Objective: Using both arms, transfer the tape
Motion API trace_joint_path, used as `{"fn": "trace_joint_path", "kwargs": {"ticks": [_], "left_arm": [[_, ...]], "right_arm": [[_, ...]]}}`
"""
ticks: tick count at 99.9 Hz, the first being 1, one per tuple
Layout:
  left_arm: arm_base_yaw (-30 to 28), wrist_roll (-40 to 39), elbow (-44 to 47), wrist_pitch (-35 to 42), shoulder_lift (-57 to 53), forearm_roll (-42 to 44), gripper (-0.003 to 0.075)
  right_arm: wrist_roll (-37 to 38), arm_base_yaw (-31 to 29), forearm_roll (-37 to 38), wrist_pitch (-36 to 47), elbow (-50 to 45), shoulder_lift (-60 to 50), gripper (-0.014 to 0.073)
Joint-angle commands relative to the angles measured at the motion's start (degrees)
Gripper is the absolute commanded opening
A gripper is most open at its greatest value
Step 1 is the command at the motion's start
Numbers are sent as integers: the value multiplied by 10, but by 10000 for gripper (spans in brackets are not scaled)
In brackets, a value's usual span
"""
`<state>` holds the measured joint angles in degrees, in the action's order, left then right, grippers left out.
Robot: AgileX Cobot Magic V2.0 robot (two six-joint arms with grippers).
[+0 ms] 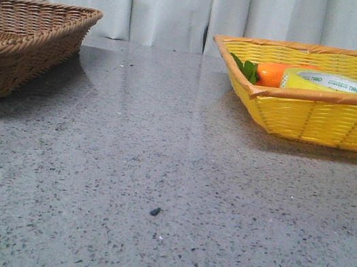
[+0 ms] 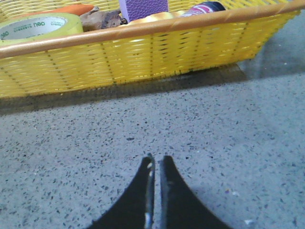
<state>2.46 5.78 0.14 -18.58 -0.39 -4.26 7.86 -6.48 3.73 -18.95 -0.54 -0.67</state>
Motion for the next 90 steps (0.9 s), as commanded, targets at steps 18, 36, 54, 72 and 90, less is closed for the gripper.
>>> {"fn": "trace_joint_path", "kwargs": {"ticks": [18, 36, 54, 72, 90], "left_arm": [[0, -6, 6, 37, -17, -2, -21], [0, -6, 6, 38, -17, -2, -21], [0, -6, 6, 38, -17, -2, -21], [0, -6, 6, 42, -17, -26, -21], [0, -6, 6, 75, -17, -31, -21]], "right_arm": [[-3, -3, 8, 10, -12, -11, -74], [-3, -3, 8, 10, -12, -11, -74], [-3, -3, 8, 9, -12, -11, -74], [-3, -3, 8, 12, -12, -11, -74], [-3, -3, 8, 79, -12, -11, -74]]}}
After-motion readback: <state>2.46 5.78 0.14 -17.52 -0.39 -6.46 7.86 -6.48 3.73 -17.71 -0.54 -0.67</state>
